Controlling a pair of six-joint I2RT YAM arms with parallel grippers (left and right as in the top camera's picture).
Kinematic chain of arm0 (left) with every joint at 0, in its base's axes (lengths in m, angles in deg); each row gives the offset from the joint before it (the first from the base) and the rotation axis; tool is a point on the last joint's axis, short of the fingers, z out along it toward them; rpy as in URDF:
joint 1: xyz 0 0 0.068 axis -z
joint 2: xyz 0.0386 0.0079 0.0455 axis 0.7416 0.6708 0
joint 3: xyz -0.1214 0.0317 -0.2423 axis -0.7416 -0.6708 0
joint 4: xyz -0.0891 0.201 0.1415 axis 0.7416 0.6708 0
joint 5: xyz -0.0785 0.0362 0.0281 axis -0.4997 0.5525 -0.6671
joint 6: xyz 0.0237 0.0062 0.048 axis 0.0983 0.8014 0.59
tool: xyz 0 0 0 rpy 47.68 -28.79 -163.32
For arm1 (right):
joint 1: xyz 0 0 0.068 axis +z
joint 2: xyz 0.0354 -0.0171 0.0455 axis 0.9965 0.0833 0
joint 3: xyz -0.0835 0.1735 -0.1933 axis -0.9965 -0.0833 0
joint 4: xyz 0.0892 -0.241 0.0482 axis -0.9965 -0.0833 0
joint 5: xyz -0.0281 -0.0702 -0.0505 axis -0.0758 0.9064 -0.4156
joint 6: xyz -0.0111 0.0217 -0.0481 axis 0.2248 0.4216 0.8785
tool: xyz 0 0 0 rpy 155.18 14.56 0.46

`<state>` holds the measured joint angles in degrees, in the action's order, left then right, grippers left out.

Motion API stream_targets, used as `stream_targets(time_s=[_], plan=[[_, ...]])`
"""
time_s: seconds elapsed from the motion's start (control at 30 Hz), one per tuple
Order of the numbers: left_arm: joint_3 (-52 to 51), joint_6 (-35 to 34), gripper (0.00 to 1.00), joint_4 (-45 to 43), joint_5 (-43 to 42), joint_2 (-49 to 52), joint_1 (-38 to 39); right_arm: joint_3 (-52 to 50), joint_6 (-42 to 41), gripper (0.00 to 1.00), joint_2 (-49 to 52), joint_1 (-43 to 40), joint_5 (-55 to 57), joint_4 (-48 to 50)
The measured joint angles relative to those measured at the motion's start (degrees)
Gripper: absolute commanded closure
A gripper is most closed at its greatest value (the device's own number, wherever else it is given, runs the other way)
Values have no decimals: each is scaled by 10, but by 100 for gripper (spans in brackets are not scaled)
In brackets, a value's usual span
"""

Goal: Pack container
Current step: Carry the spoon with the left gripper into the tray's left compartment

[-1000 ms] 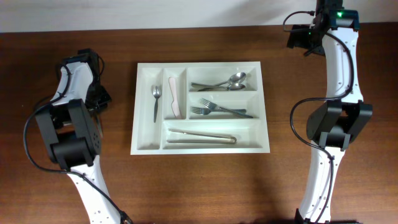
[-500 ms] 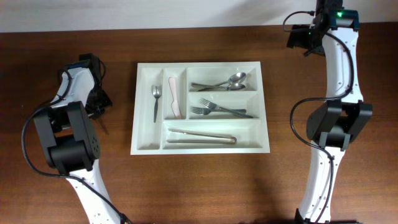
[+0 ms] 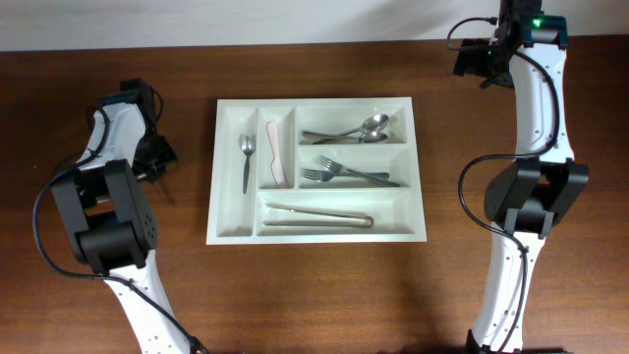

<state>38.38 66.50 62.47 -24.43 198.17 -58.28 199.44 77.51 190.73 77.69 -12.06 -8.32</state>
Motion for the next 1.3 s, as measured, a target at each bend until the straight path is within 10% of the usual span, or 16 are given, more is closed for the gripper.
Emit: stream_targets(time_s=[0.67,1.3], plan=[[132,263,98,52,-216,-81,131,0,0,1,0,0,0,0],[28,237,95,28,-207,-81,184,0,0,1,0,0,0,0]])
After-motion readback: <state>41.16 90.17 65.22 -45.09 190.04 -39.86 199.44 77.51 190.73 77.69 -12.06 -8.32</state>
